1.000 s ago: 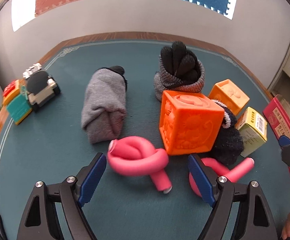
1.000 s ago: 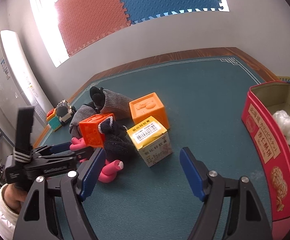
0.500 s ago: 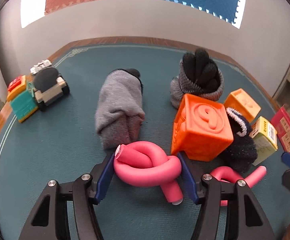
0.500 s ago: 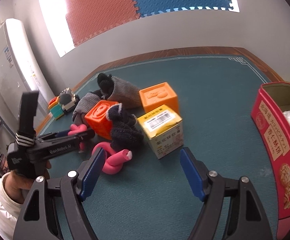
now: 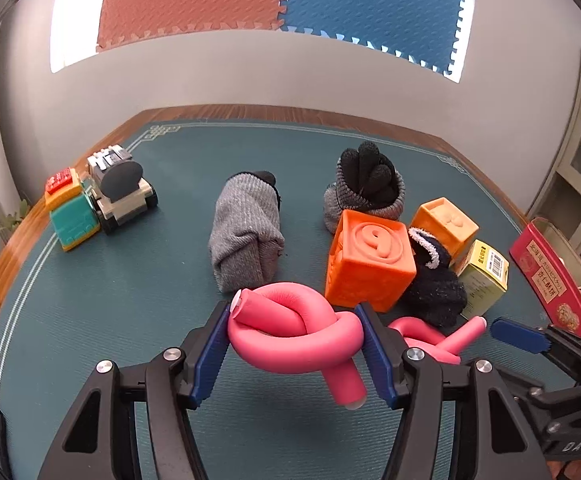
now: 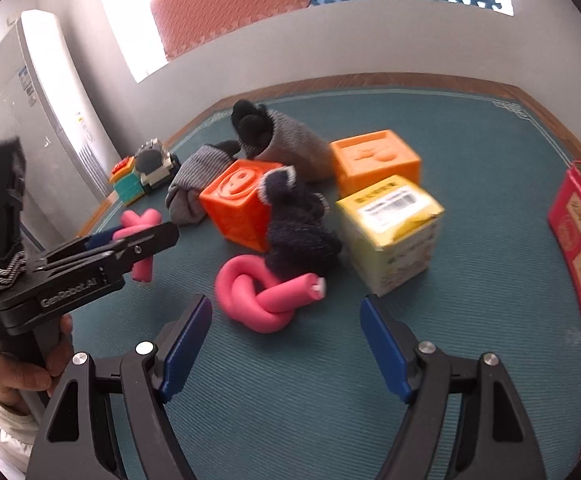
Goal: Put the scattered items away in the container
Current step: 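Grasp the knotted pink foam tube with the left tool, then take the pink tube with right tool while left tool grasps another pink tube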
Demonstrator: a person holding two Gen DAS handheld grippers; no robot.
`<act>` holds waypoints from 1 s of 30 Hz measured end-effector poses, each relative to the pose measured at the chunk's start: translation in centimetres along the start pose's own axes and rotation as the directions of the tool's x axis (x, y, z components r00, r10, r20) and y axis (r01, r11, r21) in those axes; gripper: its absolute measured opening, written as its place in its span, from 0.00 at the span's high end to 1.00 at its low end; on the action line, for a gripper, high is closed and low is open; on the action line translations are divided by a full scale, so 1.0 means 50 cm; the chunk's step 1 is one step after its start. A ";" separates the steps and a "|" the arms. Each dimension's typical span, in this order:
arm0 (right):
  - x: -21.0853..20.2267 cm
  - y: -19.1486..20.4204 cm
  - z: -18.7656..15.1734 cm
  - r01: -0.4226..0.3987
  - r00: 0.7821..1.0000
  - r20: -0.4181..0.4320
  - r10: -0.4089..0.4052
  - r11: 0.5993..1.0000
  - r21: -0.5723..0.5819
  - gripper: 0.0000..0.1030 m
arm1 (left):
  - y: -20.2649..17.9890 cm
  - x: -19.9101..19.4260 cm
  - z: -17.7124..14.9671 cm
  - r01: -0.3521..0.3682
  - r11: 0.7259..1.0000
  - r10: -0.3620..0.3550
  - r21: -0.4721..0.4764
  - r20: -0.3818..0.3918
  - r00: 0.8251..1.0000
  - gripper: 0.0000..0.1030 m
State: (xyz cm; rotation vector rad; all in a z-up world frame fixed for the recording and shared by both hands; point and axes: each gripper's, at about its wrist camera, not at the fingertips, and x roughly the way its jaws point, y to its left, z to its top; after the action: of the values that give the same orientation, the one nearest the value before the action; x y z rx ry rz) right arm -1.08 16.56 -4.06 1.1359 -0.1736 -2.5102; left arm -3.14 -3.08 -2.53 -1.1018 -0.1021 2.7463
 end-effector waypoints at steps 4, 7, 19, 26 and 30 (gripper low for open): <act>0.023 0.019 0.006 -0.005 1.000 -0.025 0.004 1.000 -0.009 0.23 | 0.017 0.003 0.005 -0.007 1.000 0.008 -0.012 0.008 1.000 0.38; 0.037 0.031 0.010 -0.004 0.999 -0.038 0.004 1.000 -0.019 0.23 | 0.026 0.003 0.005 -0.008 1.000 0.008 -0.025 0.007 1.000 0.38; 0.077 0.062 0.010 0.059 0.996 -0.064 -0.063 0.996 -0.063 0.30 | 0.014 -0.003 0.002 -0.018 1.000 0.018 -0.006 0.020 1.000 0.38; 0.073 0.061 0.005 0.095 0.994 -0.052 -0.100 0.992 -0.084 0.45 | 0.010 -0.003 -0.001 -0.024 1.000 0.024 0.001 0.021 1.000 0.38; 0.062 0.057 -0.001 0.097 0.994 -0.041 -0.101 0.992 -0.079 0.45 | 0.009 -0.001 -0.002 -0.029 1.000 0.029 0.003 0.019 0.999 0.38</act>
State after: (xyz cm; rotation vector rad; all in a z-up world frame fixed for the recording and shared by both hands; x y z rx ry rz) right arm -2.11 12.73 -5.52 1.1962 -0.0082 -2.5507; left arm -3.08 -3.53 -2.64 -1.0854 -0.0853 2.7820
